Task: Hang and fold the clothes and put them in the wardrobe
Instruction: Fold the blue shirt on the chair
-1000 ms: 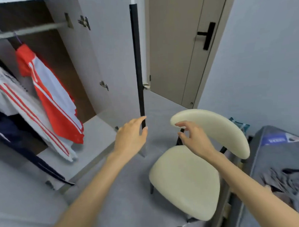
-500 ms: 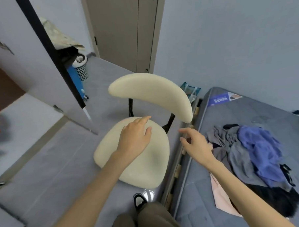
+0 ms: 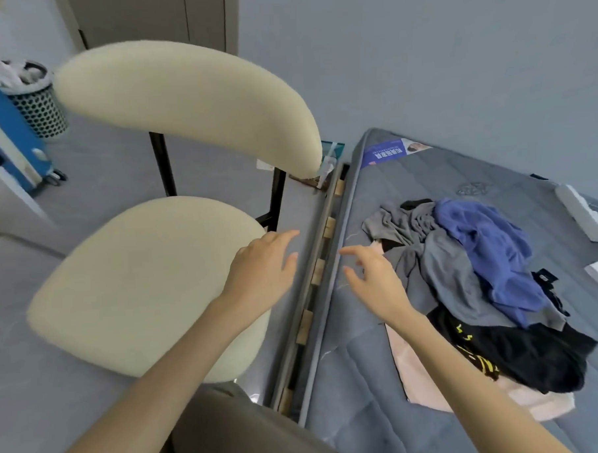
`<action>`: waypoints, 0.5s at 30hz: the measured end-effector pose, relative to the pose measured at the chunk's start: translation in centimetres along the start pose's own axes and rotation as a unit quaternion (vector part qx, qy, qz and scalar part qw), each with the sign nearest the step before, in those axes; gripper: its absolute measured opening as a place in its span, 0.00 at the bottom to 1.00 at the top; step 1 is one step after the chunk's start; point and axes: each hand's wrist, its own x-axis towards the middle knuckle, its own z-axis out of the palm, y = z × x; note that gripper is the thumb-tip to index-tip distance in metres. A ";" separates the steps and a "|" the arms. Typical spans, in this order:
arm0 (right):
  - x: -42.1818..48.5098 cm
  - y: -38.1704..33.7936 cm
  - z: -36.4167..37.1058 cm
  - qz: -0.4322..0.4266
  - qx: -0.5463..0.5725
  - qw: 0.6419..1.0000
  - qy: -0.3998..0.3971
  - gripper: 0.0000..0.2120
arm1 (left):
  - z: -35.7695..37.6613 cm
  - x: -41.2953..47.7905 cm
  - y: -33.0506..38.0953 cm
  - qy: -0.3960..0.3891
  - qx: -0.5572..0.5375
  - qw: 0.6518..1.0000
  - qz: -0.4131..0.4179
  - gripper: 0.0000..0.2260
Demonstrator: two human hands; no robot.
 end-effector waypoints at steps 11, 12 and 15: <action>-5.4 17.0 -8.3 0.051 -0.042 0.993 0.102 0.16 | 9.8 2.6 14.0 0.004 0.005 0.998 0.069 0.19; -5.8 18.9 -9.1 0.064 -0.048 0.990 0.115 0.15 | 10.9 3.2 15.5 -0.003 0.010 0.997 0.081 0.19; -6.1 23.0 -10.1 0.122 -0.052 0.981 0.140 0.15 | 13.3 4.2 18.0 -0.025 0.018 0.994 0.104 0.19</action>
